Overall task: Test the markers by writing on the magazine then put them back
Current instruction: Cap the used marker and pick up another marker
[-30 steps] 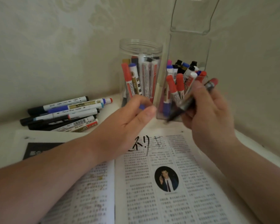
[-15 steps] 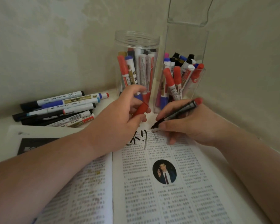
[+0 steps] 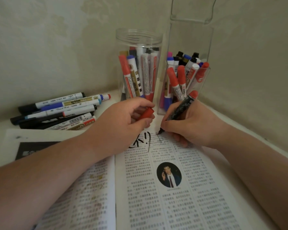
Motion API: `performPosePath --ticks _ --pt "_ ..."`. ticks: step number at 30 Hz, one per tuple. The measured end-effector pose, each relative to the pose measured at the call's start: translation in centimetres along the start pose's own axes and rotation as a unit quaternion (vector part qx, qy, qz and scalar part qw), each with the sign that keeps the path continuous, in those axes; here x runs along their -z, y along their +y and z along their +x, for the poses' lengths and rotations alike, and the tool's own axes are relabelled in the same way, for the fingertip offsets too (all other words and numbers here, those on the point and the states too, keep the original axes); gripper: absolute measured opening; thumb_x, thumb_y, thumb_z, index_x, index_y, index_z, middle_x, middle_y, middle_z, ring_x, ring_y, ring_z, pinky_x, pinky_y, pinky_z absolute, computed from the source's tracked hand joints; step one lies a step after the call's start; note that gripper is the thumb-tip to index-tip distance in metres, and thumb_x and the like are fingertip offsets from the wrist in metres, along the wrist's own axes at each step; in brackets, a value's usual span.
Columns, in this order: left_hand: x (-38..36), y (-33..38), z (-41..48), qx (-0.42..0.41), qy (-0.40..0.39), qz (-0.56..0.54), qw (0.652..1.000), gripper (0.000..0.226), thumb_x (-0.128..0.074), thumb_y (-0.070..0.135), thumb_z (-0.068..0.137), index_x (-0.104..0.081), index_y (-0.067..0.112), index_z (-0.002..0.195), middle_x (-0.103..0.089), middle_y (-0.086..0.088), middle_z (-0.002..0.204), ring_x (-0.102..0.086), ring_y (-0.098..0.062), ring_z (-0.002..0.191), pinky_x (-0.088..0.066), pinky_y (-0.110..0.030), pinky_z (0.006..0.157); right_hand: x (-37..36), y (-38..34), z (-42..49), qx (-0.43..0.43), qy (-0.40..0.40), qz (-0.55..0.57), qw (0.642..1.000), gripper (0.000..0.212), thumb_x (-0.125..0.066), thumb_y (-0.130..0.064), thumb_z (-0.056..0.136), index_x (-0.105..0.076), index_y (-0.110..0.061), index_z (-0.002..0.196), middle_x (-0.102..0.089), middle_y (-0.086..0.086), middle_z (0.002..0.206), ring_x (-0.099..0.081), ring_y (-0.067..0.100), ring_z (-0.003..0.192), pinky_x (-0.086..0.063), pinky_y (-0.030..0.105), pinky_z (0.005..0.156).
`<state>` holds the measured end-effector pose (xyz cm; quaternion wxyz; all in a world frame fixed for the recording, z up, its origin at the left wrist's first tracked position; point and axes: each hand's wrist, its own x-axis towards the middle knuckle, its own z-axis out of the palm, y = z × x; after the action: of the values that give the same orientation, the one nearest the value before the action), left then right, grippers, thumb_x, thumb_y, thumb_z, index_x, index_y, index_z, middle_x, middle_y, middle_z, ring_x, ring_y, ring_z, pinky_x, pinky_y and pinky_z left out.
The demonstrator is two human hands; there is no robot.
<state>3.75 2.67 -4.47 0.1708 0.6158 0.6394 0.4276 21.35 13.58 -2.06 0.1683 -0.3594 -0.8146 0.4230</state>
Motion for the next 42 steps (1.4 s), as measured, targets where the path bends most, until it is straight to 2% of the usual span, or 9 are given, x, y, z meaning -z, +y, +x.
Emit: performPosePath --ticks 4,9,12,17,20,27,32,36,42 --pt "-0.03 -0.11 -0.12 -0.006 0.005 0.030 1.000 0.034 -0.072 0.023 0.092 -0.066 0.037 0.122 -0.068 0.024 0.101 -0.064 0.007 0.096 -0.053 -0.017 0.086 -0.08 0.21 0.39 0.009 0.046 -0.058 0.997 0.014 -0.071 -0.013 0.084 -0.066 -0.001 0.079 -0.055 0.001 0.057 -0.052 0.013 0.050 -0.048 0.035 0.058" --pt "0.08 -0.02 -0.07 -0.015 0.008 0.042 0.999 0.032 -0.072 0.028 0.091 -0.067 0.042 0.119 -0.066 0.027 0.104 -0.061 0.009 0.099 -0.051 -0.014 0.088 0.00 0.38 -0.16 0.014 0.001 0.068 0.998 0.010 -0.073 -0.009 0.089 -0.070 -0.005 0.080 -0.058 0.007 0.053 -0.050 0.017 0.039 -0.042 0.026 0.042" --pt "0.11 -0.03 0.03 -0.023 0.011 0.039 0.999 0.030 -0.072 0.028 0.091 -0.067 0.041 0.117 -0.064 0.025 0.106 -0.061 0.008 0.100 -0.049 -0.012 0.088 -0.04 0.38 -0.12 0.021 0.000 0.041 0.999 0.010 -0.075 -0.012 0.087 -0.072 -0.010 0.077 -0.061 0.003 0.053 -0.053 0.015 0.042 -0.043 0.024 0.044" --pt "0.09 -0.18 0.01 -0.029 0.025 0.024 0.999 0.027 -0.073 0.029 0.091 -0.070 0.037 0.116 -0.066 0.022 0.101 -0.064 0.004 0.096 -0.054 -0.020 0.086 0.01 0.07 -0.21 0.028 -0.045 0.035 0.998 0.012 -0.074 -0.002 0.084 -0.071 -0.005 0.072 -0.059 0.002 0.051 -0.053 0.011 0.043 -0.041 0.020 0.044" --pt "0.04 -0.11 -0.08 -0.034 0.030 0.018 0.999 0.026 -0.072 0.031 0.090 -0.071 0.034 0.116 -0.068 0.022 0.098 -0.065 0.002 0.094 -0.053 -0.019 0.083 0.21 0.44 -0.16 0.036 -0.006 0.056 0.998 0.010 -0.073 -0.005 0.087 -0.070 -0.005 0.077 -0.057 -0.003 0.049 -0.050 0.006 0.040 -0.039 0.018 0.042" --pt "0.12 0.08 -0.17 -0.041 0.026 0.010 0.999 0.022 -0.077 0.029 0.087 -0.069 0.040 0.105 -0.070 0.024 0.092 -0.066 0.001 0.088 -0.052 -0.015 0.079 0.09 0.38 0.33 0.034 -0.019 0.007 0.999 0.016 -0.074 -0.020 0.069 -0.068 -0.006 0.068 -0.058 0.001 0.057 -0.053 0.010 0.054 -0.041 0.030 0.058" --pt "0.13 0.02 -0.12 -0.045 0.018 0.022 0.999 0.020 -0.079 0.027 0.084 -0.070 0.035 0.100 -0.070 0.020 0.090 -0.067 -0.004 0.084 -0.054 -0.018 0.074 0.23 0.55 0.06 0.045 -0.028 0.042 0.998 0.013 -0.076 -0.008 0.085 -0.072 -0.011 0.072 -0.061 -0.003 0.057 -0.055 0.007 0.051 -0.042 0.023 0.053" --pt "0.12 -0.06 -0.06 -0.062 0.016 0.033 0.997 0.019 -0.079 0.028 0.083 -0.070 0.035 0.098 -0.067 0.019 0.089 -0.065 -0.007 0.083 -0.052 -0.019 0.072 0.24 0.45 0.16 0.050 -0.027 0.029 0.998 0.016 -0.074 -0.005 0.085 -0.072 -0.012 0.071 -0.062 -0.003 0.057 -0.056 0.009 0.052 -0.043 0.026 0.055" --pt "0.05 -0.38 -0.02 -0.059 0.025 0.025 0.998 0.020 -0.080 0.025 0.082 -0.071 0.031 0.098 -0.066 0.019 0.087 -0.065 -0.013 0.079 -0.052 -0.020 0.069 0.39 0.39 -0.15 0.046 -0.059 0.043 0.996 0.010 -0.073 -0.002 0.086 -0.070 -0.004 0.076 -0.058 -0.002 0.052 -0.052 0.006 0.045 -0.041 0.017 0.045"
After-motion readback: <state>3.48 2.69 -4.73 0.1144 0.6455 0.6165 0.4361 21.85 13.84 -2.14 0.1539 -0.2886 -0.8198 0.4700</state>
